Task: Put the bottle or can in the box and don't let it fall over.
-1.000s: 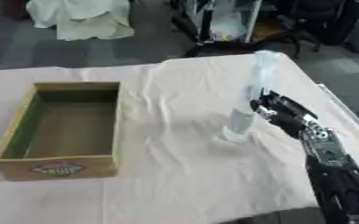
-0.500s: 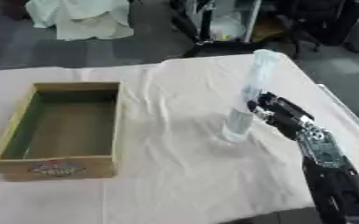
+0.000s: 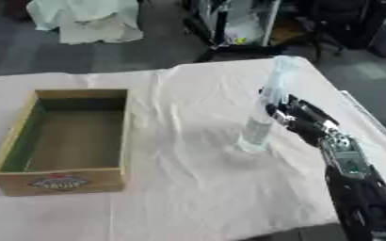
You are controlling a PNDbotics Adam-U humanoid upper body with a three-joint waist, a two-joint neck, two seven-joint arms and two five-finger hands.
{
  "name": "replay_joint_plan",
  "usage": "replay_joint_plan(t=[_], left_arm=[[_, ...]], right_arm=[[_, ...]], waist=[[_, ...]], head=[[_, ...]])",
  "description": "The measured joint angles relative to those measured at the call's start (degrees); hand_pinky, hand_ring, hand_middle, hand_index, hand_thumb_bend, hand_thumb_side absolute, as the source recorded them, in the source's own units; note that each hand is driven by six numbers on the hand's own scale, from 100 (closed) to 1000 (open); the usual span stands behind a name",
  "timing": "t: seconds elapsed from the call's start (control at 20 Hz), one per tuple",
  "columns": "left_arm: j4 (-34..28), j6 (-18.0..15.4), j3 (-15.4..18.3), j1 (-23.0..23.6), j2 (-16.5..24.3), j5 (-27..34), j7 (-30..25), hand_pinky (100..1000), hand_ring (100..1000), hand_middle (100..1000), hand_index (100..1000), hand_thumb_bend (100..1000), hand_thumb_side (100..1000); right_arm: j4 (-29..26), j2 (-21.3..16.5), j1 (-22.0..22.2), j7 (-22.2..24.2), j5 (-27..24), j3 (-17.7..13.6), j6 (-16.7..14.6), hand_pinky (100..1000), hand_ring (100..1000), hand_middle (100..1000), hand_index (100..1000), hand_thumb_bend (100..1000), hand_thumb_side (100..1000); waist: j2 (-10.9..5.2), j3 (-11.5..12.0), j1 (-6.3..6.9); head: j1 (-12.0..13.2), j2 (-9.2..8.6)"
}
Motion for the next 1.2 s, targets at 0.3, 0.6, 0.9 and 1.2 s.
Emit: replay_joint_plan(t=[0.3, 0.6, 0.9, 1.2], left_arm=[[0.0, 0.1, 0.0, 0.0, 0.0, 0.0, -0.1, 1000, 1000, 1000, 774, 102, 822], [0.0, 0.2, 0.0, 0.0, 0.0, 0.0, -0.2, 1000, 1000, 1000, 773, 100, 821], [0.0, 0.2, 0.0, -0.1, 0.0, -0.1, -0.2, 1000, 1000, 1000, 774, 100, 821], [0.0, 0.2, 0.0, -0.3, 0.0, -0.2, -0.2, 1000, 1000, 1000, 773, 100, 820]], right_arm=[[-1.1, 0.0, -0.1, 0.6, -1.2, 0.0, 0.6, 1000, 1000, 1000, 1000, 100, 470], [-1.1, 0.4, -0.2, 1.5, -2.1, 0.8, 1.4, 1000, 1000, 1000, 1000, 100, 470], [-0.7, 0.5, 0.6, 2.7, -4.0, 1.9, 1.9, 1000, 1000, 1000, 1000, 100, 470], [-0.3, 0.6, 0.6, 3.5, -5.1, 2.5, 2.3, 1000, 1000, 1000, 1000, 100, 470]], waist=[[0.00, 0.0, -0.01], [0.00, 0.1, -0.01], [0.02, 0.2, 0.01], [0.08, 0.2, 0.02]], head=[[0.0, -0.18], [0.0, -0.21], [-0.2, -0.41], [-0.3, -0.69]])
